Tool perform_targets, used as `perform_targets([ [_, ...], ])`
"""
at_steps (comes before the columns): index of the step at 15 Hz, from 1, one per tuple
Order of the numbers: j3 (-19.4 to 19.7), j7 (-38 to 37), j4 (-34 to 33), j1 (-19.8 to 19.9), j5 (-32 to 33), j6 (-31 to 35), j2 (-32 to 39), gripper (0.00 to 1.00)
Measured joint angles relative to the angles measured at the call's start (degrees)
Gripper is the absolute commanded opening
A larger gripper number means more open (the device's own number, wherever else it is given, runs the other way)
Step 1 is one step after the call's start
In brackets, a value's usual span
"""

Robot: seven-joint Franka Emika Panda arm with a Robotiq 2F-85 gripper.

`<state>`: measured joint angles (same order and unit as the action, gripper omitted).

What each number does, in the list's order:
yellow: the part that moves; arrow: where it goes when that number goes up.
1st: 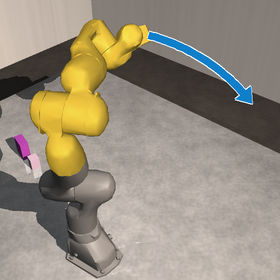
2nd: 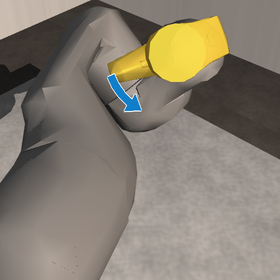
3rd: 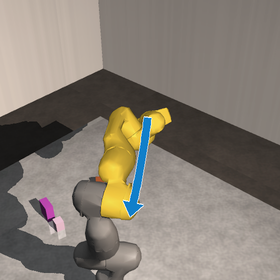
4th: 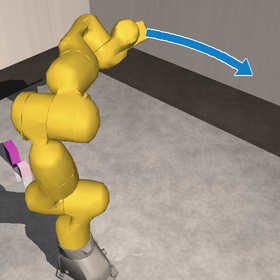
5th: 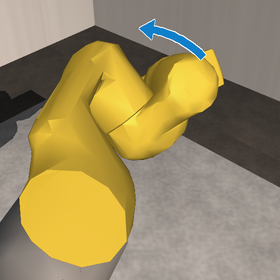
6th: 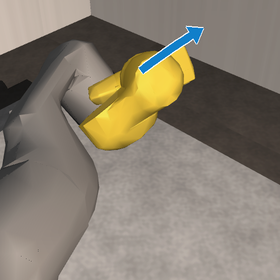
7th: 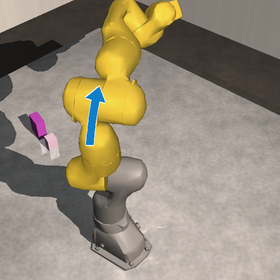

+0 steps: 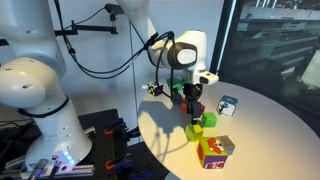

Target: Put the yellow block on the table

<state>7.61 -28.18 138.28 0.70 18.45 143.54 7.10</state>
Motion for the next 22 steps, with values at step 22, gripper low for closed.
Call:
perform_targets([
  [22,-1.28,25.15,0.43,1.68,-10.39,-36.2,-22.66,1.0],
])
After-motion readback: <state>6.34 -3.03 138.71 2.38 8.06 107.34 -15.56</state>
